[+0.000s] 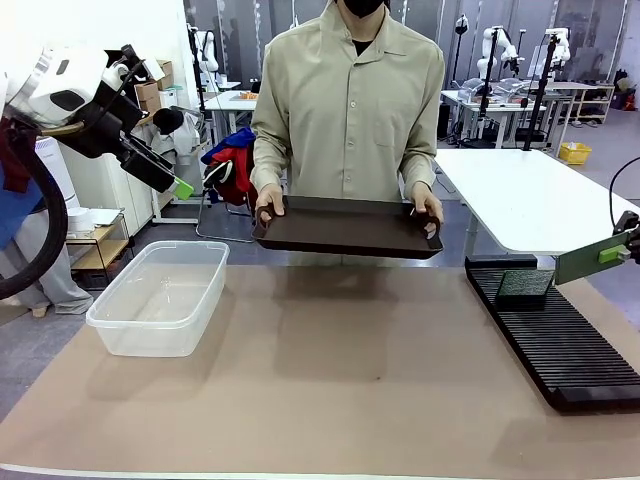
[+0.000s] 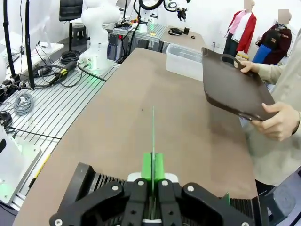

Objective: Sort PCBs into racks and boxes based on the side picked up.
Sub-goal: If the short side of the Blank PCB is picked up, insert it into the PCB Rack ; if the long side is picked up, place it in the Organizing box.

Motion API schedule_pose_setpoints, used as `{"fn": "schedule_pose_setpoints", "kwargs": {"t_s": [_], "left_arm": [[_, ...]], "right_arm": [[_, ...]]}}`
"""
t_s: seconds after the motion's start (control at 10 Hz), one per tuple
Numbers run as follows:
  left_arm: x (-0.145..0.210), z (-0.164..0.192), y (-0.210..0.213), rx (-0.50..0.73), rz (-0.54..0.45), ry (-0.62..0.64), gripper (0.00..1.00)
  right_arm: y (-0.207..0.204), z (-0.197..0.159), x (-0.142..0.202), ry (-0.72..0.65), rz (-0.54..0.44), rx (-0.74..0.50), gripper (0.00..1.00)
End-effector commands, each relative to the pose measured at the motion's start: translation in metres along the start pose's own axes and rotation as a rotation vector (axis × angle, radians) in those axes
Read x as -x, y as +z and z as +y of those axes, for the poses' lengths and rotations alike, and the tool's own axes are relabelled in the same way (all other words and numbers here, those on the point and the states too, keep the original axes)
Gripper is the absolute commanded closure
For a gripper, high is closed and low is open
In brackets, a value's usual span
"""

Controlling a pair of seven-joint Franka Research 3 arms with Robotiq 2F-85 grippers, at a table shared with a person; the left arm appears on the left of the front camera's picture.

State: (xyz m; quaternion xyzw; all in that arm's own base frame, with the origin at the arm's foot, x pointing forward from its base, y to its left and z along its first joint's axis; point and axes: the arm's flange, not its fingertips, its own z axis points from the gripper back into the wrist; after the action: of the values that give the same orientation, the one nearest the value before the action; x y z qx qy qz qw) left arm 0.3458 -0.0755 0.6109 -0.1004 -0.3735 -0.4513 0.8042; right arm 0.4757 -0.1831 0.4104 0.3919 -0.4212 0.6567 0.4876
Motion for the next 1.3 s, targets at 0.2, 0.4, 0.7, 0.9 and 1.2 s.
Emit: {"fn": "schedule_pose_setpoints", "kwargs": {"t_s": [0.2, 0.4, 0.7, 0.9, 1.2], "left_arm": [[0.001, 0.002, 0.0, 0.008, 0.002, 0.004, 0.0], [0.001, 0.002, 0.0, 0.008, 0.002, 0.004, 0.0], [0.001, 0.002, 0.0, 0.008, 0.002, 0.004, 0.0], [0.001, 0.002, 0.0, 0.008, 0.002, 0.004, 0.0], [0.001, 0.002, 0.0, 0.008, 0.002, 0.004, 0.0]], "right_arm": [[0.006, 0.001, 0.02, -0.04, -0.003, 0.027, 0.98], [0.003, 0.004, 0.017, -0.031, -0.007, 0.009, 0.98], [0.003, 0.004, 0.017, -0.031, -0.007, 0.009, 0.98], [0.003, 0.004, 0.017, -0.031, -0.007, 0.009, 0.98], [0.006, -0.001, 0.028, -0.035, -0.05, 0.015, 0.98]]}}
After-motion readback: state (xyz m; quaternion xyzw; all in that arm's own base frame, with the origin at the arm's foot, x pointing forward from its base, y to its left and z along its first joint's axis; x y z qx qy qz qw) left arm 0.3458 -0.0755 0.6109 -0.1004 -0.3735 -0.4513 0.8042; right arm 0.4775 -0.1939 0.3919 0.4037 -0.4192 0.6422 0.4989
